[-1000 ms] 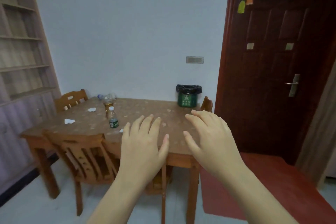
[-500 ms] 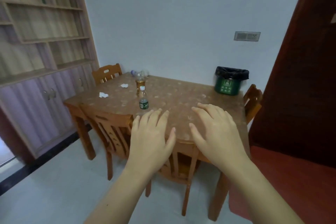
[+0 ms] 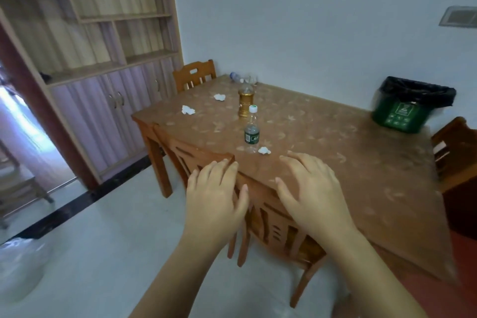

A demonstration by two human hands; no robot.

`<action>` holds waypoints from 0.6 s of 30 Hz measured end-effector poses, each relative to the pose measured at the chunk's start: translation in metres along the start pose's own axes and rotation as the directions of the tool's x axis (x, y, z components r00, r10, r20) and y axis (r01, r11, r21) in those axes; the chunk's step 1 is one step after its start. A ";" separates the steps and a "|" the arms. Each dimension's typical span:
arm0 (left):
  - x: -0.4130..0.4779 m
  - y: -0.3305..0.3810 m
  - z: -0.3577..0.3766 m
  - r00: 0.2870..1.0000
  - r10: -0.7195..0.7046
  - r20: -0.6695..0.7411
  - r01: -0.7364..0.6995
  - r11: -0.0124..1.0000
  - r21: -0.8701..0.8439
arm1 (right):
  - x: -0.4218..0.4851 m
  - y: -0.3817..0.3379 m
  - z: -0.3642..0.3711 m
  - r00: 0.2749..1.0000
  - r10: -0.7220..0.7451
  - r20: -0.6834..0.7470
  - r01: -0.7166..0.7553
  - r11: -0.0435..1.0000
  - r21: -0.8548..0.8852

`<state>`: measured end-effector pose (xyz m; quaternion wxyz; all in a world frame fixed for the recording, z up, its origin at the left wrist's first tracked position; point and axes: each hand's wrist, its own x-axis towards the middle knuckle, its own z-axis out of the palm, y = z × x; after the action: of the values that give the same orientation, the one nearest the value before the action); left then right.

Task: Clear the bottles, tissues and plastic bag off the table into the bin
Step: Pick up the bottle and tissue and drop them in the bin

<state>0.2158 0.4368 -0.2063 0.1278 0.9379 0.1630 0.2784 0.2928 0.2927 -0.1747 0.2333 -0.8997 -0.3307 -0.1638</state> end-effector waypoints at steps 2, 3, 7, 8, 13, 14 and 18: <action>0.017 -0.024 0.011 1.000 -0.001 0.000 0.001 1.000 -0.001 | 0.020 -0.007 0.022 1.000 0.012 0.006 -0.012 1.000 0.001; 0.027 -0.037 0.015 1.000 -0.001 0.006 0.001 1.000 -0.006 | 0.030 -0.012 0.033 1.000 0.024 0.004 -0.024 1.000 0.012; 0.068 -0.082 0.030 0.999 0.020 0.029 -0.018 0.999 -0.040 | 0.073 -0.033 0.072 0.997 0.078 0.008 -0.078 0.996 0.044; 0.077 -0.091 0.034 0.999 0.026 0.035 -0.025 0.998 -0.049 | 0.082 -0.036 0.080 0.996 0.092 0.016 -0.093 0.995 0.048; 0.118 -0.122 0.068 0.995 0.063 0.076 -0.055 0.993 -0.102 | 0.117 -0.030 0.115 0.987 0.161 0.006 -0.161 0.986 0.037; 0.127 -0.123 0.078 0.993 0.071 0.094 -0.060 0.992 -0.115 | 0.123 -0.024 0.121 0.982 0.186 0.009 -0.187 0.982 0.024; 0.159 -0.125 0.110 0.988 0.110 0.105 -0.090 0.979 -0.184 | 0.148 0.005 0.140 0.966 0.258 0.031 -0.257 0.966 -0.025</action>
<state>0.3742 0.5946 -0.2607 0.2063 0.9441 0.0823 0.2437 0.4229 0.4399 -0.2271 0.2376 -0.9400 -0.2132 -0.1201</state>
